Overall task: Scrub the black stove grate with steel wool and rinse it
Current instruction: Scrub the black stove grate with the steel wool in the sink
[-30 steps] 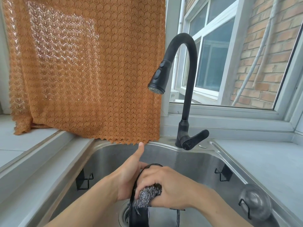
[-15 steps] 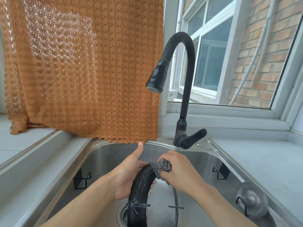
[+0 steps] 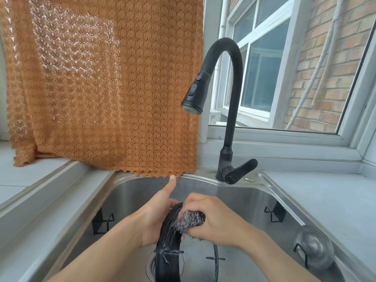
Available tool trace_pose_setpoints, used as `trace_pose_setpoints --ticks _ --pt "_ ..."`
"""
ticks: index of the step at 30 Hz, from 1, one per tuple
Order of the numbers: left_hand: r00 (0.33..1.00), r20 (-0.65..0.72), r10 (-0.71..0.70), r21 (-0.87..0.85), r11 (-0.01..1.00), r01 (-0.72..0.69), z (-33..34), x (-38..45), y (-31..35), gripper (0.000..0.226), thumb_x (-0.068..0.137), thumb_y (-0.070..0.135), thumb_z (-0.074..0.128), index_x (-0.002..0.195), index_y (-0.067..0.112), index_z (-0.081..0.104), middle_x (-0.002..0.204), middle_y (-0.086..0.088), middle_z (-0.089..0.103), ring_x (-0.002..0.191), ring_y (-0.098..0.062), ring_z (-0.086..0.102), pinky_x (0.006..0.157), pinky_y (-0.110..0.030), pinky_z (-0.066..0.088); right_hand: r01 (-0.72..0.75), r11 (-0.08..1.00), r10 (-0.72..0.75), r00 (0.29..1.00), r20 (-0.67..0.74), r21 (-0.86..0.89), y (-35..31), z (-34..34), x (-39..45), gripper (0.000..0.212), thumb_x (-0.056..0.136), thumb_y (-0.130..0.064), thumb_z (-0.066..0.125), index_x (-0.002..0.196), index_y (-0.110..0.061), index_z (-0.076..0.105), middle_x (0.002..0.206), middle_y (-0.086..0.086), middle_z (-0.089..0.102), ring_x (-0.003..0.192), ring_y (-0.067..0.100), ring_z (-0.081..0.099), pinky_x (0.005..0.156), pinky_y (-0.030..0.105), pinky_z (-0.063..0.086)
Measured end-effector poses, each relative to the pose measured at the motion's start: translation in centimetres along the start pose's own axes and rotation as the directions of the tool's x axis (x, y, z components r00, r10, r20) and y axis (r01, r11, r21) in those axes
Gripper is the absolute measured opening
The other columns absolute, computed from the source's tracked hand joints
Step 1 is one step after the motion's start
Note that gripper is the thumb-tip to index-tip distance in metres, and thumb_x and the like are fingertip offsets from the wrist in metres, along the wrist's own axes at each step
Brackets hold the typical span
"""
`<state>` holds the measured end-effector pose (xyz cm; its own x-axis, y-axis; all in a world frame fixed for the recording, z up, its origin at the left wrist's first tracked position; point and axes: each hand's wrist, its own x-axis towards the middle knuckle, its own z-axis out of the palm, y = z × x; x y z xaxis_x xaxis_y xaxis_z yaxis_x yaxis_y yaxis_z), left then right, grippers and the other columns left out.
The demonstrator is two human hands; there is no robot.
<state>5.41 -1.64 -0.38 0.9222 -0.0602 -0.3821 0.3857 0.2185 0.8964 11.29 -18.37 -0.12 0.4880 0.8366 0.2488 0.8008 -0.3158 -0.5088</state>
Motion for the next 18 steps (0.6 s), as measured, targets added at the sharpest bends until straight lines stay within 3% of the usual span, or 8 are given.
trace_pose_setpoints --ticks 2,3,5,8,13,15,18 --pt "1.000 0.015 -0.004 0.025 1.000 0.003 -0.2 0.1 0.1 0.103 0.083 0.089 0.029 0.087 -0.004 0.072 0.083 -0.021 0.071 0.068 -0.032 0.070 0.066 -0.036 0.056 0.093 0.995 -0.090 0.994 0.069 -0.039 -0.4 0.1 -0.1 0.033 0.076 -0.007 0.074 0.103 -0.025 0.077 0.104 -0.015 0.060 0.102 0.006 0.056 0.096 0.027 0.045" --pt "1.000 0.016 -0.010 0.041 0.999 0.009 -0.3 0.2 0.1 0.108 0.082 0.090 0.028 0.094 -0.007 0.073 0.095 -0.026 0.074 0.084 -0.038 0.074 0.080 -0.043 0.059 0.130 0.989 -0.124 0.988 0.093 -0.068 -0.5 0.2 -0.1 0.034 0.075 -0.005 0.073 0.103 -0.025 0.078 0.105 -0.015 0.059 0.103 0.008 0.053 0.098 0.030 0.044" --pt "0.999 0.026 -0.032 0.047 0.998 0.031 -0.6 0.5 -0.1 0.117 0.079 0.093 0.029 0.115 -0.011 0.068 0.117 -0.031 0.070 0.113 -0.046 0.067 0.105 -0.055 0.050 0.179 0.978 -0.165 0.978 0.127 -0.107 -0.6 0.3 -0.1 0.035 0.076 -0.005 0.073 0.103 -0.027 0.078 0.107 -0.017 0.058 0.104 0.012 0.051 0.097 0.036 0.044" --pt "0.999 0.023 -0.041 0.048 0.998 0.040 -1.0 1.0 -0.4 0.123 0.071 0.098 0.034 0.115 -0.012 0.068 0.126 -0.032 0.066 0.121 -0.047 0.062 0.113 -0.058 0.041 0.228 0.965 -0.204 0.963 0.179 -0.132 -0.7 0.3 -0.2 0.032 0.079 -0.010 0.072 0.104 -0.029 0.077 0.107 -0.017 0.054 0.104 0.013 0.047 0.092 0.043 0.048" --pt "0.999 -0.028 -0.021 0.073 0.997 0.023 -0.9 0.9 -0.4 0.124 0.063 0.102 0.041 0.106 -0.012 0.066 0.119 -0.032 0.065 0.110 -0.046 0.066 0.107 -0.051 0.049 0.255 0.948 -0.218 0.956 0.198 -0.188 -0.9 0.3 -0.4 0.030 0.081 -0.015 0.071 0.105 -0.032 0.076 0.106 -0.015 0.047 0.102 0.009 0.043 0.086 0.046 0.051" --pt "0.999 -0.039 0.001 0.095 0.995 0.003 -0.6 0.5 -0.3 0.112 0.065 0.101 0.039 0.091 -0.004 0.066 0.110 -0.026 0.069 0.098 -0.039 0.070 0.093 -0.044 0.055 0.244 0.946 -0.215 0.965 0.153 -0.213 -0.8 0.4 -0.4 0.028 0.083 -0.016 0.072 0.107 -0.032 0.076 0.106 -0.013 0.045 0.101 0.007 0.041 0.086 0.042 0.050" --pt "1.000 -0.003 0.006 0.077 0.997 -0.005 -0.2 0.0 -0.1 0.110 0.075 0.095 0.033 0.101 -0.006 0.068 0.088 -0.017 0.071 0.069 -0.029 0.070 0.064 -0.032 0.056 0.203 0.943 -0.203 0.979 0.031 -0.264 0.2 0.4 0.0 0.027 0.086 -0.018 0.071 0.110 -0.030 0.074 0.107 -0.012 0.042 0.102 0.007 0.039 0.090 0.035 0.047"
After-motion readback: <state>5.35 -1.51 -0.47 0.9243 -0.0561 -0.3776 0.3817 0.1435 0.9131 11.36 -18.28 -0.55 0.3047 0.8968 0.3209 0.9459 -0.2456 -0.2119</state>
